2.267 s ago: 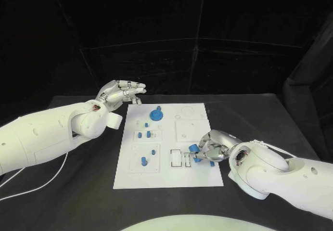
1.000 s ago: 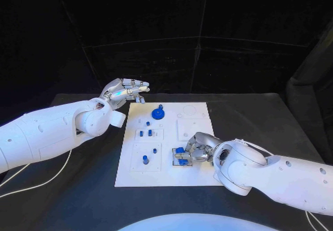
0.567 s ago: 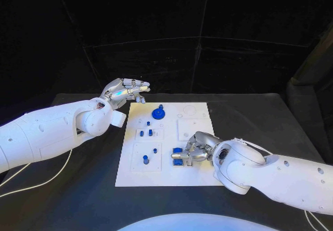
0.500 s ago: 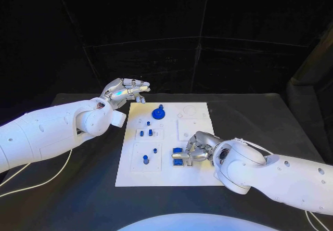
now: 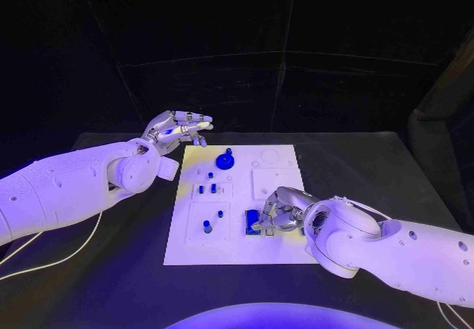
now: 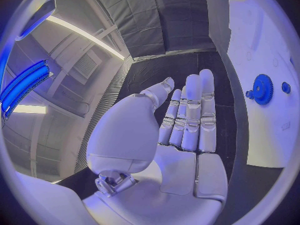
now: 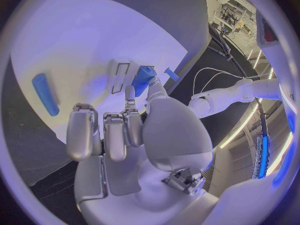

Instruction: Assemble the parts on the task board

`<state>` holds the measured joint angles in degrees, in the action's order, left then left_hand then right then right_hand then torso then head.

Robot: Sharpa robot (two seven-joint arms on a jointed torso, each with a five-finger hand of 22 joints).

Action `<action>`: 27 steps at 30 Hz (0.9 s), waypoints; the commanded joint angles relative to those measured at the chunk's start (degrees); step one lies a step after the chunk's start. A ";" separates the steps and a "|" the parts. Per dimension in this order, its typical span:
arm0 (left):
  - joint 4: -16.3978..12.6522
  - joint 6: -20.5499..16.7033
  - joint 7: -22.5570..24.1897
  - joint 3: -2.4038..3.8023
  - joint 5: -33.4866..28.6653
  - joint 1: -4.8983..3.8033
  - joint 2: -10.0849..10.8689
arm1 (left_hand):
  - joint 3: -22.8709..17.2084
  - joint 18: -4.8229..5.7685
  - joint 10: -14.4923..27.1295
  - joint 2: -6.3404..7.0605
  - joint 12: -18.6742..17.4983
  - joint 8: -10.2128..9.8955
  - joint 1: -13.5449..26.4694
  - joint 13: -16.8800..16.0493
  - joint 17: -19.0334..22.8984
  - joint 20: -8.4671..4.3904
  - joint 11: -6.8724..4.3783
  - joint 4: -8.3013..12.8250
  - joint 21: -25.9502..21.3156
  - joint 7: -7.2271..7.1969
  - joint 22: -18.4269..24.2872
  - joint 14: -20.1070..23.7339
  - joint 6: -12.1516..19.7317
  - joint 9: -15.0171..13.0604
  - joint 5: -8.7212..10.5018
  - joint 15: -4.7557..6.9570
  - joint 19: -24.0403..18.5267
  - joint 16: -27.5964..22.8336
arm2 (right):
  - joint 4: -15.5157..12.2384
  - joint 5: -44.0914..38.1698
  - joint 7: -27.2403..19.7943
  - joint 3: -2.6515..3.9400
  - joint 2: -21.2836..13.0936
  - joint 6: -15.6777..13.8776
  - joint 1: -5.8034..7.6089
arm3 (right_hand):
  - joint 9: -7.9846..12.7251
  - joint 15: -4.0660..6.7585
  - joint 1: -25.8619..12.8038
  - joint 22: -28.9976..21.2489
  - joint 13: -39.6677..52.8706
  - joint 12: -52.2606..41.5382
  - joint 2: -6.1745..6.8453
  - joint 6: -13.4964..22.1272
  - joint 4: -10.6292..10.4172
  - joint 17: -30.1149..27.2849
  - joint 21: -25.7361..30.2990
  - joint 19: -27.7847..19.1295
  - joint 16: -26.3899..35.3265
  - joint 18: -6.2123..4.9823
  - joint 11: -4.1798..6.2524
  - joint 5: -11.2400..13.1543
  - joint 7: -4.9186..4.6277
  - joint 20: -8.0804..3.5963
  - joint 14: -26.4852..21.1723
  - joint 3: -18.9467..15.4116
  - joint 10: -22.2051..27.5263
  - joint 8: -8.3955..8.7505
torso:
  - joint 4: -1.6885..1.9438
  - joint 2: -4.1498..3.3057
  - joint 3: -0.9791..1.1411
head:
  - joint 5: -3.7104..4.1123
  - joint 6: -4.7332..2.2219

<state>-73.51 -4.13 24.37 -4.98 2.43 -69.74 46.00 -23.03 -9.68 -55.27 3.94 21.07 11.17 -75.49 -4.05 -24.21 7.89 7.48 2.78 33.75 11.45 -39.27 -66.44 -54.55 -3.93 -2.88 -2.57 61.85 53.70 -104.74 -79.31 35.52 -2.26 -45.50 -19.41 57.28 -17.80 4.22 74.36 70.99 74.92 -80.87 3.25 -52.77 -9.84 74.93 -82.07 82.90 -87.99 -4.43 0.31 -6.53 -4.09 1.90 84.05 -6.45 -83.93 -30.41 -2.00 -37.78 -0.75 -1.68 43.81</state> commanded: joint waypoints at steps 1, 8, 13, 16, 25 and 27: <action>-0.07 0.42 0.22 0.04 -0.19 -0.10 -0.02 | 0.23 -0.79 0.28 -0.04 0.19 0.25 0.42 -0.01 0.05 0.33 -0.02 0.22 -0.39 0.12 0.06 0.33 0.43 -0.07 -0.34 0.10 -0.02 0.06 | -0.11 -2.88 -1.01 0.01 0.00 1.03 0.08 | -0.14 0.09 1.38 0.11 8.43 0.30 -0.35 -0.35 0.98 9.83 0.16 -0.16 0.27 0.79 0.19 0.85 0.07 0.00 4.88 0.11 -2.65 -0.38 | 0.06 -0.02 -0.03 | 0.07 0.02; -0.09 0.40 0.18 0.04 -0.19 -0.10 0.02 | 0.23 -0.79 0.28 -0.04 0.19 0.25 0.42 -0.01 0.05 0.33 -0.02 0.22 -0.39 0.12 0.06 0.33 0.43 -0.07 -0.34 0.10 -0.02 0.06 | 0.60 -4.31 -0.06 0.01 0.43 -0.20 0.08 | -0.38 0.09 0.97 0.27 8.50 0.30 -1.47 -0.75 0.90 9.87 0.11 -0.10 0.26 0.82 0.21 1.24 0.12 0.04 4.89 -0.13 -2.70 -0.69 | 0.10 -0.05 -0.08 | 0.08 0.07; -0.08 0.41 0.18 0.04 -0.19 -0.10 0.05 | 0.24 -0.78 0.32 -0.06 0.26 0.31 0.42 -0.01 0.09 0.33 -0.01 0.22 -0.41 0.13 0.07 0.33 0.46 -0.07 -0.33 0.10 0.00 0.08 | 1.03 -4.59 0.21 0.01 0.70 -0.61 0.08 | -0.52 0.12 0.17 0.30 8.52 0.32 -2.14 -0.86 0.45 9.94 0.10 -0.08 0.24 0.82 0.27 0.93 0.21 0.02 4.91 -0.53 -2.74 -0.84 | 0.06 -0.02 -0.08 | 0.07 0.14; -0.08 0.45 0.15 0.04 -0.19 -0.10 0.05 | 0.24 -0.78 0.32 -0.06 0.26 0.31 0.42 -0.01 0.09 0.33 -0.01 0.22 -0.41 0.13 0.07 0.33 0.46 -0.07 -0.33 0.10 0.00 0.08 | 1.04 -4.52 0.03 0.01 0.70 -0.52 0.08 | -0.53 0.13 0.17 0.32 8.51 0.33 -2.17 -0.88 0.45 9.94 0.09 -0.08 0.24 0.82 0.28 0.89 0.22 0.02 4.90 -0.54 -2.74 -0.85 | 0.05 0.00 -0.06 | 0.04 0.24; -0.11 0.57 0.09 0.04 -0.19 -0.10 0.14 | 0.24 -0.78 0.32 -0.06 0.26 0.31 0.42 -0.01 0.09 0.33 -0.01 0.22 -0.41 0.13 0.07 0.33 0.46 -0.07 -0.33 0.10 0.00 0.08 | 0.06 -2.62 -3.43 0.01 -0.80 -3.47 0.08 | -0.33 0.02 -0.16 0.04 8.31 0.75 -1.78 0.57 0.48 9.56 0.24 -0.22 0.42 0.77 0.05 -0.84 -0.12 0.05 4.82 -1.48 -2.58 -0.01 | 0.00 0.02 0.00 | 0.03 0.16; -0.11 0.58 0.09 0.04 -0.19 -0.09 0.18 | 0.24 -0.78 0.32 -0.06 0.26 0.31 0.42 -0.01 0.09 0.33 -0.01 0.22 -0.41 0.13 0.07 0.33 0.46 -0.07 -0.33 0.10 0.00 0.08 | -0.53 -1.20 -5.18 0.01 -1.98 -4.68 0.08 | -0.08 -0.22 -0.45 -0.18 7.82 1.56 -1.98 1.26 0.24 9.37 0.37 -0.34 0.53 0.73 -0.21 -3.11 -0.41 0.21 4.78 -2.02 -2.26 0.72 | -0.09 0.05 0.00 | 0.03 0.14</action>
<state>-73.53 -4.11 24.26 -4.98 2.43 -69.74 46.14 -23.03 -9.67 -55.28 3.94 21.07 11.16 -75.49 -4.05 -24.17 7.89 7.48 2.78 33.51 11.46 -39.28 -66.44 -54.55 -3.93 -2.88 -2.57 61.85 53.70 -104.94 -82.47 33.88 -2.27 -47.18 -20.87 57.29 -17.93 4.21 74.48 70.88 74.94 -79.48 1.15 -51.79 -9.64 74.91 -82.03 82.89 -87.68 -4.43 0.31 -9.36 -4.64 1.93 84.04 -8.31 -83.93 -29.79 -1.94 -37.75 -0.79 -1.64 44.02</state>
